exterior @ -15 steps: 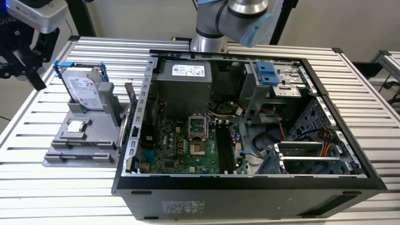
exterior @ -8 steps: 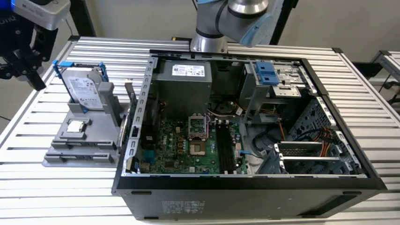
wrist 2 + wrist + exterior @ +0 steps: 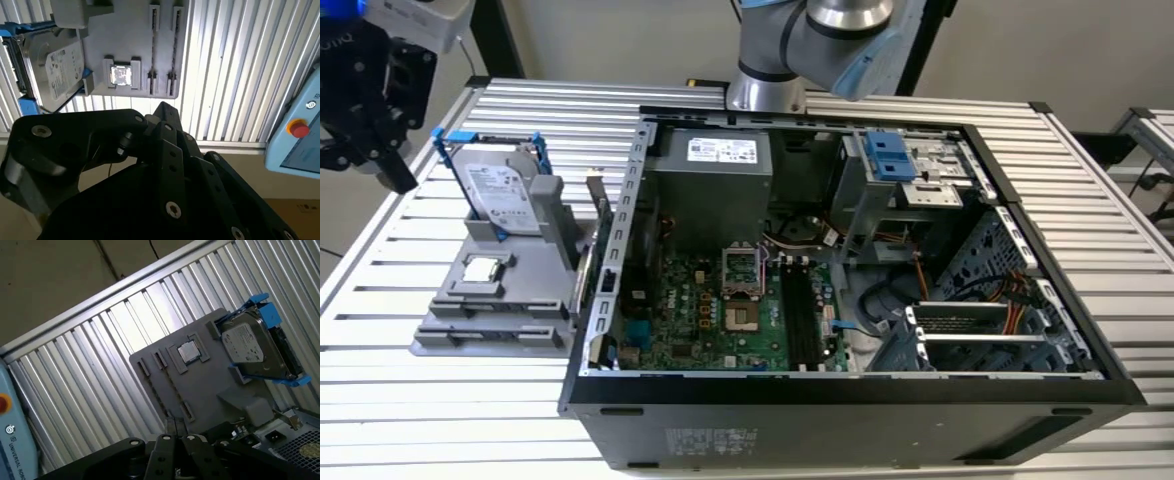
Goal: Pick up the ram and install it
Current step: 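Pick up the ram and move it above insertion slot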
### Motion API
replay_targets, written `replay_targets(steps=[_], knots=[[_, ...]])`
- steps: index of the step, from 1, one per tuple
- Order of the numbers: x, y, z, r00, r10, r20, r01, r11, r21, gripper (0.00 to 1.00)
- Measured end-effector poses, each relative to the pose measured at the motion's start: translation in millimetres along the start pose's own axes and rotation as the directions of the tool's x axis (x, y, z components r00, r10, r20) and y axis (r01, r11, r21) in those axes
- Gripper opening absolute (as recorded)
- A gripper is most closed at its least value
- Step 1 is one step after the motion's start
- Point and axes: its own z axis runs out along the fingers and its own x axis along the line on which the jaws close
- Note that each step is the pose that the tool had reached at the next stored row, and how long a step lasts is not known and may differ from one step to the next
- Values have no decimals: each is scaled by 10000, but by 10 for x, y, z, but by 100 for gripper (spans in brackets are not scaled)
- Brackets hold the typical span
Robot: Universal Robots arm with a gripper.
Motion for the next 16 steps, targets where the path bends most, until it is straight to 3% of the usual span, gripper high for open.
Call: replay_targets(steps=[4,8,12,16], knots=[[0,0,0,9980,-636,-31,636,9980,-9,0],[0,0,0,9915,-1297,-62,1297,9915,-19,0],[-1,0,0,9813,-1924,-91,1924,9813,-32,0],[-1,1,0,9665,-2563,-120,2563,9666,-46,0]])
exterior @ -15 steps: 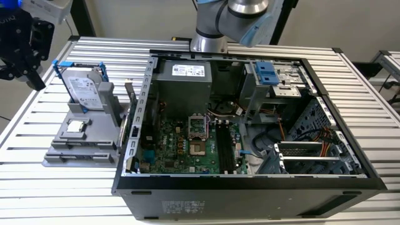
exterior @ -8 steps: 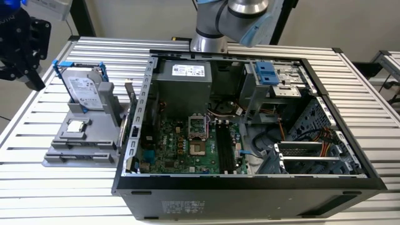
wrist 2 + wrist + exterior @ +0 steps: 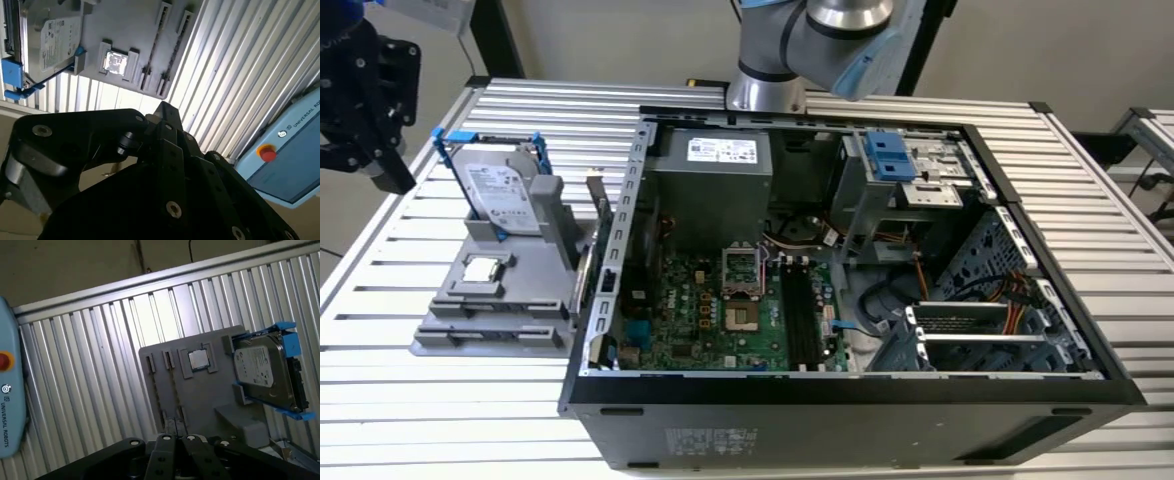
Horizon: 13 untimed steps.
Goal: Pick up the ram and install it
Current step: 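Pick up the ram and move it above insertion slot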
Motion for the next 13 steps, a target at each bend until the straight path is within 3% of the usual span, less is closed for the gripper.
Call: replay_targets(steps=[4,8,13], knots=[[-4,1,0,9981,-615,-30,615,9981,-8,0],[-10,3,1,9952,-980,-69,980,9952,14,0],[-13,3,-1,9908,-1351,-101,1353,9906,220,0]])
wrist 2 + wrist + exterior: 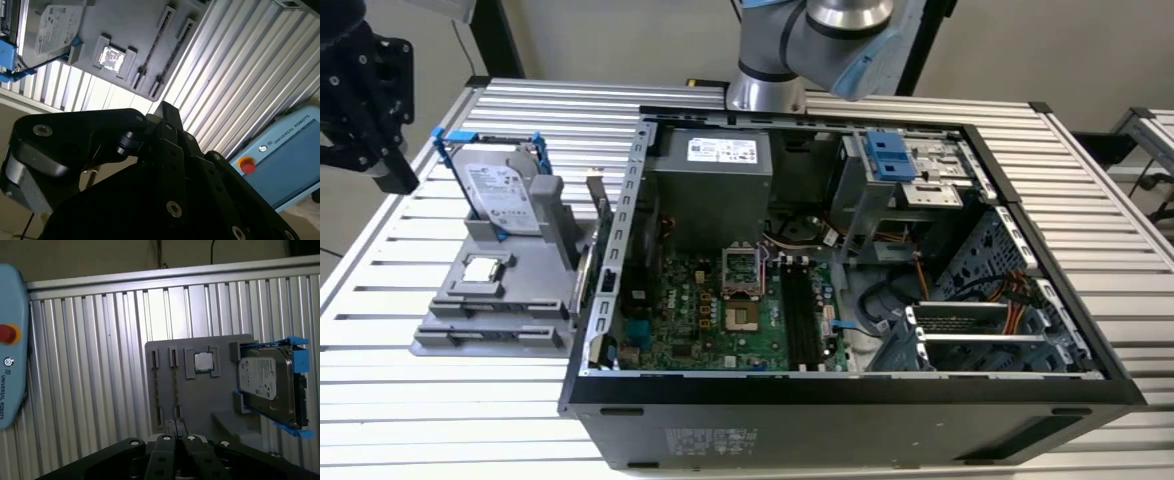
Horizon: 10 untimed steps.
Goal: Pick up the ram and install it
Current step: 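Pick up the ram and move it above insertion slot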
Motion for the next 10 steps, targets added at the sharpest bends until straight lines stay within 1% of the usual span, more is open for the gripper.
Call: replay_targets(steps=[2,3,7,10], knots=[[0,0,1,9999,-170,1,170,9998,78,0],[-1,-1,1,9996,-288,1,288,9995,96,0],[-2,1,2,9964,-843,-12,843,9964,99,0],[-3,0,1,9925,-1223,-21,1223,9925,94,0]])
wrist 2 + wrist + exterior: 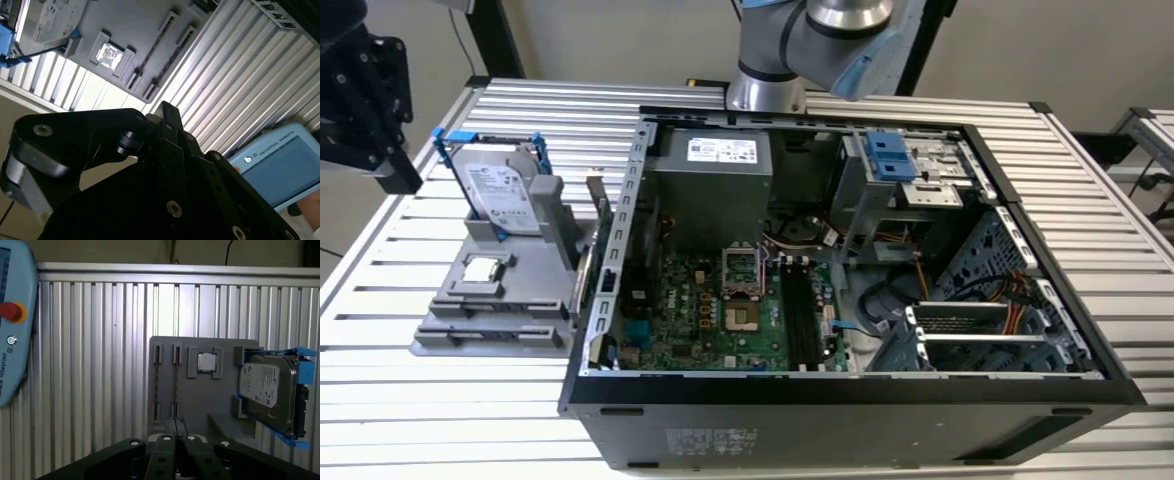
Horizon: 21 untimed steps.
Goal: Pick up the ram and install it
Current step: 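Pick up the ram and move it above insertion slot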
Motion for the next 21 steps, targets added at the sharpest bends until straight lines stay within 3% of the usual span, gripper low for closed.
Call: replay_targets(steps=[3,7,17,21], knots=[[-1,1,-1,9998,-198,22,198,9998,2,0],[-1,0,-1,9993,-357,142,357,9994,25,0],[-1,0,0,9985,-455,320,454,9990,40,0],[-1,0,0,9984,-455,336,454,9990,42,0]])
